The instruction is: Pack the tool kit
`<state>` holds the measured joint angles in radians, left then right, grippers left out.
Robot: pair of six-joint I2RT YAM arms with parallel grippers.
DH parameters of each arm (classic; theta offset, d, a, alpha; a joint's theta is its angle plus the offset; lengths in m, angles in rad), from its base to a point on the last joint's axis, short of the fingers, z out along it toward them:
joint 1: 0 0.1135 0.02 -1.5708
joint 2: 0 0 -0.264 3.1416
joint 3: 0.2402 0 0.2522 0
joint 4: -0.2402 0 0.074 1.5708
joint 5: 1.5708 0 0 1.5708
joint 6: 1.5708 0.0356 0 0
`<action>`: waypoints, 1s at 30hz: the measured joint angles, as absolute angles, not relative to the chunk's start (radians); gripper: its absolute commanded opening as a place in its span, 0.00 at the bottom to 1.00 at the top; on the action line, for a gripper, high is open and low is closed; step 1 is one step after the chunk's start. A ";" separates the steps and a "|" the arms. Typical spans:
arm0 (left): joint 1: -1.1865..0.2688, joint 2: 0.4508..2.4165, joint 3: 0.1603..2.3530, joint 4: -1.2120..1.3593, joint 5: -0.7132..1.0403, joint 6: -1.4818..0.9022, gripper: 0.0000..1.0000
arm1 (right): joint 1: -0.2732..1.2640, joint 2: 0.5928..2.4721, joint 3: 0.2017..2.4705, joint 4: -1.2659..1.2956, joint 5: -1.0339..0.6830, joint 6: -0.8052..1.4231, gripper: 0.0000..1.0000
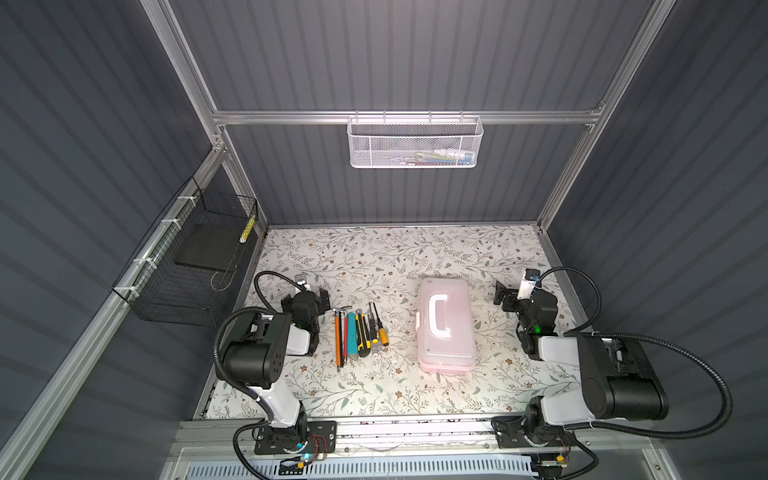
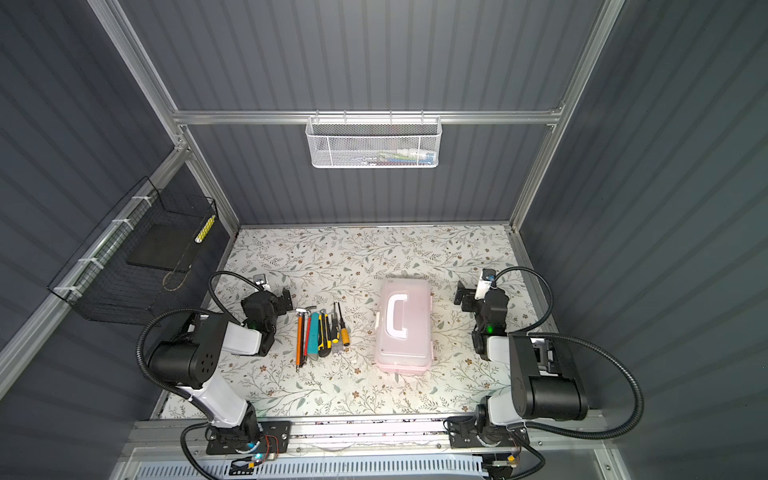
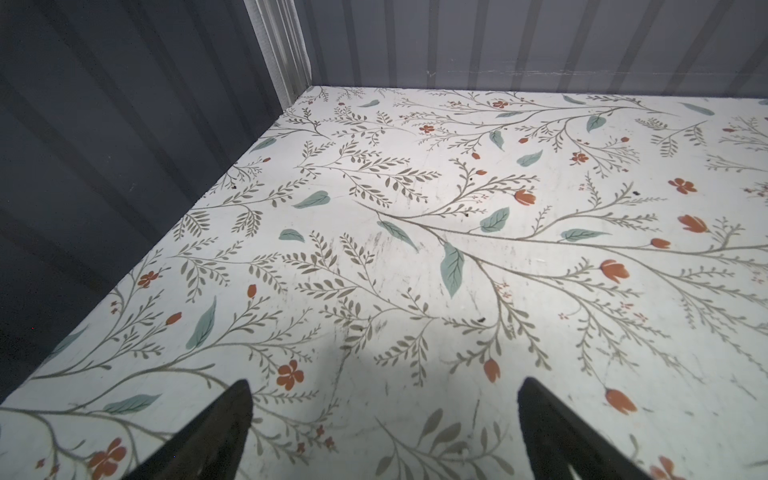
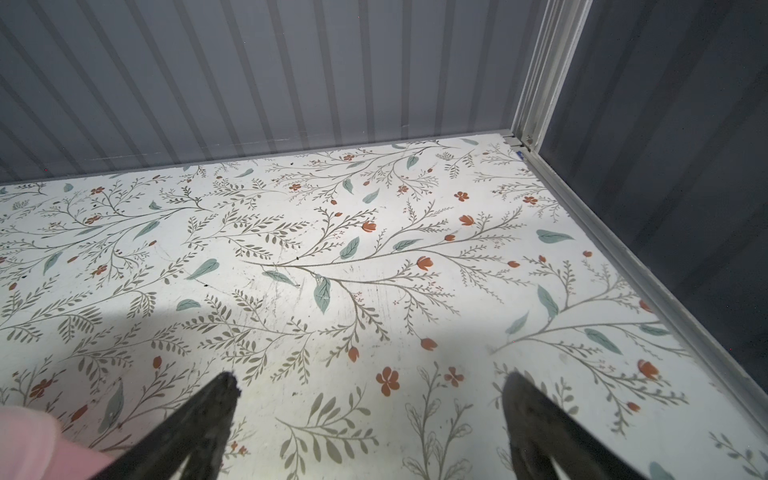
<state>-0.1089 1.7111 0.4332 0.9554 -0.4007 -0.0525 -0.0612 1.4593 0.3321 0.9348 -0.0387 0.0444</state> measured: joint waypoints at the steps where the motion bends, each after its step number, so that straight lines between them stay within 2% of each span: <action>1: -0.109 1.711 0.433 0.955 -0.401 -0.052 1.00 | -0.061 1.459 0.332 0.935 -0.039 0.044 0.99; 11: -0.109 1.711 0.434 0.953 -0.406 -0.051 1.00 | -0.061 1.458 0.332 0.934 -0.036 0.044 0.99; 15: -0.117 1.676 0.477 0.833 -0.421 -0.042 1.00 | -0.059 1.403 0.336 0.880 0.004 0.051 0.99; 18: -0.124 1.594 0.534 0.718 -0.438 -0.039 1.00 | -0.051 1.332 0.402 0.740 0.074 0.065 0.99; 21: -0.126 1.499 0.584 0.621 -0.457 -0.078 1.00 | -0.035 1.306 0.566 0.536 0.153 0.128 0.99; 24: -0.126 1.451 0.708 0.418 -0.454 -0.146 1.00 | -0.005 1.304 0.751 0.329 0.210 0.205 0.99; 27: -0.130 1.444 0.846 0.239 -0.383 -0.196 0.99 | 0.052 1.294 0.872 0.137 0.252 0.271 0.99; 30: -0.158 1.412 0.900 0.109 -0.272 -0.241 0.99 | 0.101 1.278 0.959 -0.076 0.219 0.348 0.99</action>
<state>-0.1581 1.4124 0.9005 0.1089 -0.2718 -0.2405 0.1013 1.2781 0.9592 -0.0765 0.2188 0.3485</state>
